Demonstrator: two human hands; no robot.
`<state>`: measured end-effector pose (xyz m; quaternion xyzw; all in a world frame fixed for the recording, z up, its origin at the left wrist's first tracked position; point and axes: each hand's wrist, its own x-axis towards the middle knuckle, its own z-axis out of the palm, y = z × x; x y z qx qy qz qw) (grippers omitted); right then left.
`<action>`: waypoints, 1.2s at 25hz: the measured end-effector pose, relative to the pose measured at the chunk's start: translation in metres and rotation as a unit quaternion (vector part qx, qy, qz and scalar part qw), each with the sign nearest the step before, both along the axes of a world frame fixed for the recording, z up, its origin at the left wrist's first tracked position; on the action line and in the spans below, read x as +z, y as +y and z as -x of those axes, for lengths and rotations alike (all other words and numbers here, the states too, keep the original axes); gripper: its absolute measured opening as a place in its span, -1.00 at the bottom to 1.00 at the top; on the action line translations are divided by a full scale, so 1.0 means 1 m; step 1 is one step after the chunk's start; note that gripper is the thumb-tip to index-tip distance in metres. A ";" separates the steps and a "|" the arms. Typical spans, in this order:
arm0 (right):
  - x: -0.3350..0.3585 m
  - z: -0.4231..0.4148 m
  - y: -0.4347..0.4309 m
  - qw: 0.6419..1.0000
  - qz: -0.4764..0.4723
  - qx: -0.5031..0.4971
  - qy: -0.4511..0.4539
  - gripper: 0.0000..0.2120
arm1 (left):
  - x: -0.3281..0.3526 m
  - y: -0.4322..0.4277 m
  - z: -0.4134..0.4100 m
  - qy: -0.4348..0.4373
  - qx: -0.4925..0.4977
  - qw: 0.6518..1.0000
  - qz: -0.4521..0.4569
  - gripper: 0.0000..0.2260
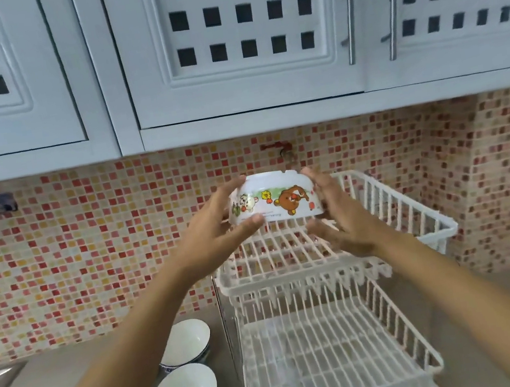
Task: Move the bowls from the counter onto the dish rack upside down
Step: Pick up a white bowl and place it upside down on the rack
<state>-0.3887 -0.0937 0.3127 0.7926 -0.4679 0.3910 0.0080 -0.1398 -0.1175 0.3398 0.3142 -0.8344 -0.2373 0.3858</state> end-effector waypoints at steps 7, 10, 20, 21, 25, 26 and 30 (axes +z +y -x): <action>0.011 0.027 -0.063 0.973 -0.226 0.031 -0.047 0.06 | -0.008 -0.068 0.031 -0.061 0.034 0.996 -0.063 -0.21; 0.008 0.032 -0.094 0.974 -0.222 0.030 0.011 -0.08 | -0.014 -0.094 0.037 -0.186 0.079 0.978 -0.048 -0.12; -0.010 0.044 -0.150 0.933 -0.332 0.033 0.132 -0.06 | -0.032 -0.116 0.067 -0.335 0.157 0.929 -0.018 -0.19; -0.011 0.044 -0.152 0.933 -0.332 0.031 0.137 -0.07 | -0.033 -0.117 0.067 -0.335 0.156 0.929 -0.021 -0.19; -0.013 0.043 -0.153 0.933 -0.326 0.036 0.150 -0.11 | -0.036 -0.118 0.067 -0.346 0.156 0.925 -0.030 -0.18; -0.014 0.043 -0.152 0.932 -0.327 0.035 0.156 -0.12 | -0.036 -0.118 0.068 -0.353 0.156 0.922 -0.032 -0.19; -0.013 0.039 -0.148 0.929 -0.328 0.036 0.165 -0.12 | -0.036 -0.117 0.068 -0.375 0.152 0.913 -0.043 -0.20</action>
